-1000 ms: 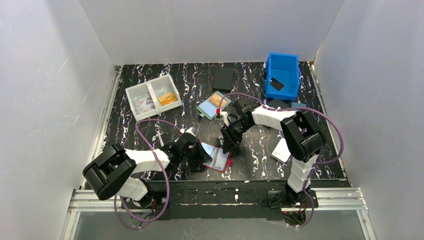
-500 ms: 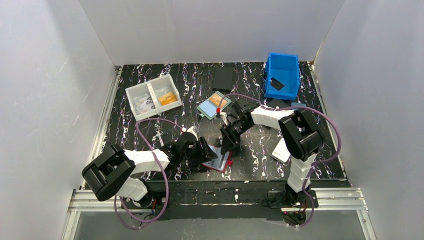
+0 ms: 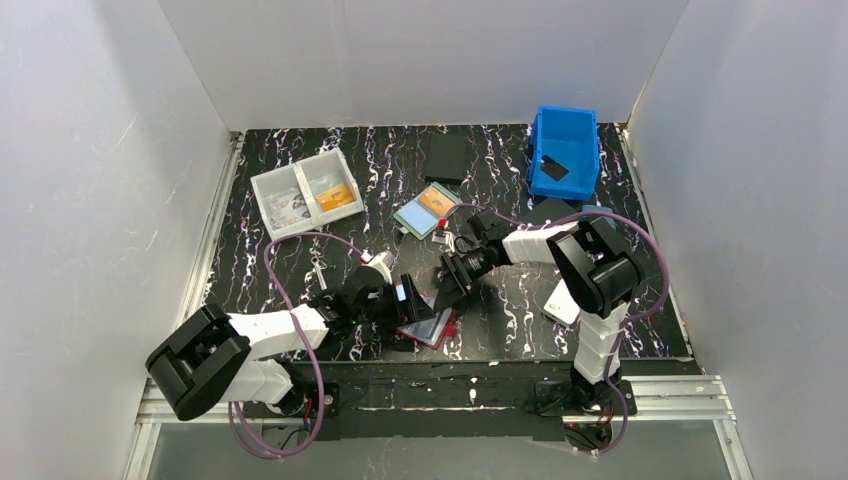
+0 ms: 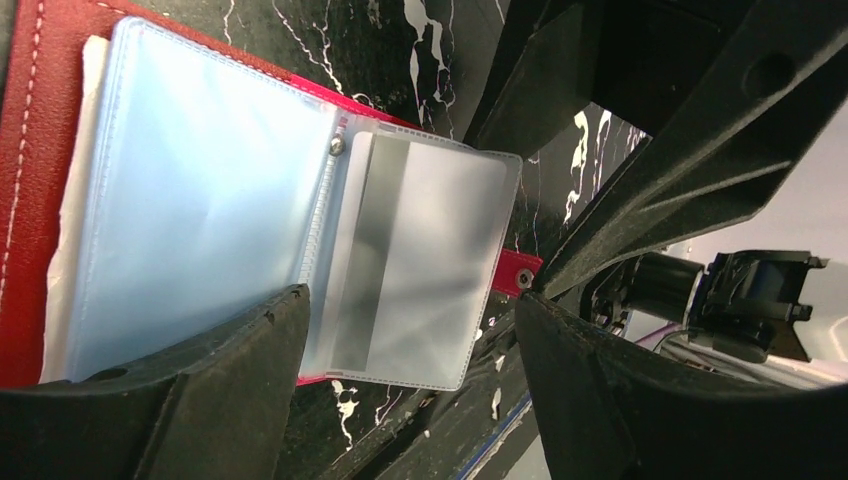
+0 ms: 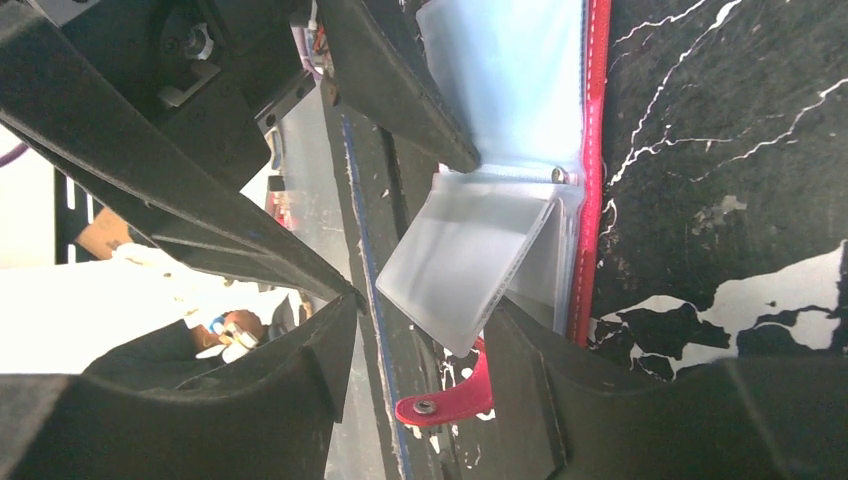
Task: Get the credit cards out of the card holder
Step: Remove the credit card from the card holder.
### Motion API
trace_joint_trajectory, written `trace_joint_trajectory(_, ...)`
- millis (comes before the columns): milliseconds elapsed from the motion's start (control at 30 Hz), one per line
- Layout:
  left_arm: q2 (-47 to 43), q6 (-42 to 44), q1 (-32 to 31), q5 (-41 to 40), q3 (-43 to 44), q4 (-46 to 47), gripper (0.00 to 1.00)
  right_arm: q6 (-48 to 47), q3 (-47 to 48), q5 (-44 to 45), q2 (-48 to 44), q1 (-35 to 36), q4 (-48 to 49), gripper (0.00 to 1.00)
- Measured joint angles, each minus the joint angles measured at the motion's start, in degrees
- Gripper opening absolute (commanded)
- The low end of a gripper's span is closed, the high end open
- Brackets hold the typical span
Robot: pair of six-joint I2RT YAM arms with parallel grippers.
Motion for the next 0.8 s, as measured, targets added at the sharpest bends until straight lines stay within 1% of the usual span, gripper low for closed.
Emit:
trace_joint_trajectory(167, 0.37, 2.69, 0.17, 1.73, 0.26, 0.09, 0.76, 7.41, -2.12, -1.97, 0.28, -0.15, 7.61, 0.59)
trace_joint_trajectory(333, 2.75, 4.11, 0.15, 3.72, 2.10, 0.15, 0.76, 13.33, -2.34, -2.62, 0.59, -0.15, 14.32, 0.59)
trace_joint_trajectory(400, 3.78, 4.39, 0.15, 4.44, 2.82, 0.24, 0.74, 15.63, -2.69, -2.67, 0.59, -0.20, 16.68, 0.59)
trace_joint_trajectory(433, 4.17, 4.46, 0.15, 4.72, 3.04, 0.35, 0.72, 16.48, -2.89, -2.67, 0.59, -0.22, 17.44, 0.59)
trace_joint_trajectory(500, 4.85, 4.61, 0.15, 5.11, 3.50, 0.31, 0.62, 18.05, -3.13, -2.67, 0.70, -0.31, 18.51, 0.59)
trace_joint_trajectory(667, 6.25, 4.83, 0.15, 5.03, 3.80, -0.90, 0.33, 19.89, -3.21, -2.67, 0.94, -0.37, 19.93, 0.58)
trace_joint_trajectory(733, 6.43, 4.57, 0.15, 4.87, 3.80, -2.14, 0.25, 19.87, -3.19, -2.69, 0.94, -0.37, 20.00, 0.58)
trace_joint_trajectory(800, 6.40, 4.35, 0.15, 4.20, 3.80, -3.52, 0.21, 19.06, -3.17, -2.67, 0.94, -0.39, 19.41, 0.59)
